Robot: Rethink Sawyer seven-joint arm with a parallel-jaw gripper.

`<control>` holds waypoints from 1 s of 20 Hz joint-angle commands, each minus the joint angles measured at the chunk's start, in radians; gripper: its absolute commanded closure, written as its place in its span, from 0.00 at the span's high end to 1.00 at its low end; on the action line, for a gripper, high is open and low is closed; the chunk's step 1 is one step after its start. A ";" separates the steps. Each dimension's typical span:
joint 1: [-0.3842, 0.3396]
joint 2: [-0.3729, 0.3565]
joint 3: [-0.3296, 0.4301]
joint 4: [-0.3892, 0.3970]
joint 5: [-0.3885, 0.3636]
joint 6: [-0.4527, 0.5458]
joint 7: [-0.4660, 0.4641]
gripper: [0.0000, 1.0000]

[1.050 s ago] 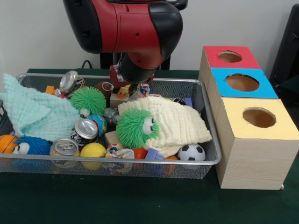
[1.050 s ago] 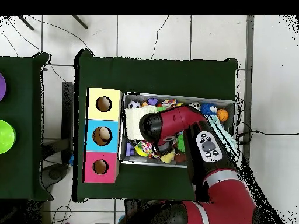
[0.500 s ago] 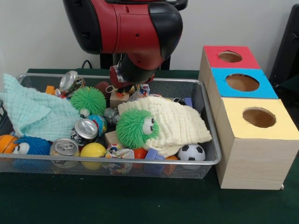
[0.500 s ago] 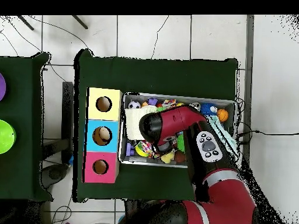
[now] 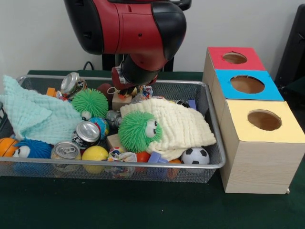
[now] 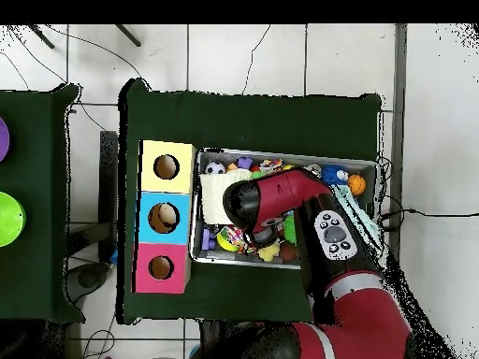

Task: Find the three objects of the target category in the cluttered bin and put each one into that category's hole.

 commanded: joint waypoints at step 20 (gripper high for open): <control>-0.211 -0.271 0.299 0.273 0.311 -0.036 -0.210 0.00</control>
